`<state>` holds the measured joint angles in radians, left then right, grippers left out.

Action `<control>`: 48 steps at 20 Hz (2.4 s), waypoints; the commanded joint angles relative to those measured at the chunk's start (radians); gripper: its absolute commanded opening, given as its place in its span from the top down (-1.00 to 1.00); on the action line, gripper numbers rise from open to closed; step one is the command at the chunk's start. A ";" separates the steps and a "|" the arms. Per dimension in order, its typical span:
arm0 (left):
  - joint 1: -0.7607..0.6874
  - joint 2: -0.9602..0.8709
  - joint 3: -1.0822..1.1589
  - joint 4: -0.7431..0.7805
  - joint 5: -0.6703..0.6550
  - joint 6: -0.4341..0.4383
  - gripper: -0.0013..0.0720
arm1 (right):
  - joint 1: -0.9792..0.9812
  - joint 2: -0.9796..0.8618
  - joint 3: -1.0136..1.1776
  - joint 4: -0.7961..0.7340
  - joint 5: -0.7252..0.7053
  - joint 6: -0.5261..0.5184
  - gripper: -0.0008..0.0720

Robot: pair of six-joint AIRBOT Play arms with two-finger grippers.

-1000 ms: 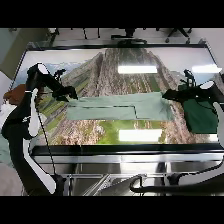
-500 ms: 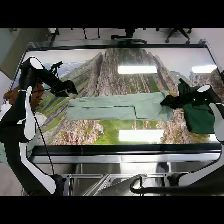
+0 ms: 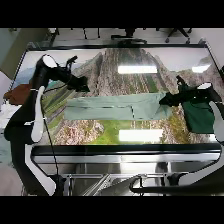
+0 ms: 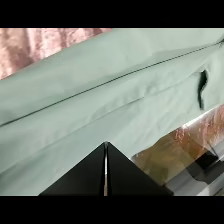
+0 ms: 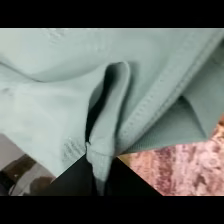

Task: Fold the shirts.

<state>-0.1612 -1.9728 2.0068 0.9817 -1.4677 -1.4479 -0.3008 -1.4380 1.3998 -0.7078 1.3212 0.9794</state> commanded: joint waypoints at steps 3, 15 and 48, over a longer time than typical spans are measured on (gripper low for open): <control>-0.266 -0.160 0.000 -0.015 0.160 0.000 0.94 | -0.001 0.140 0.092 0.123 0.107 0.043 0.92; -0.408 -0.189 0.135 -0.016 0.108 0.001 0.94 | 0.121 0.227 0.154 0.224 0.138 0.121 0.92; 0.146 0.509 -0.179 -0.016 0.121 0.079 0.94 | 0.468 -0.166 0.124 -0.113 -0.194 0.350 -0.89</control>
<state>-0.0139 -1.4483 1.8275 0.9657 -1.3338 -1.3685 0.1684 -1.5345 1.5269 -0.8768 1.0885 1.3178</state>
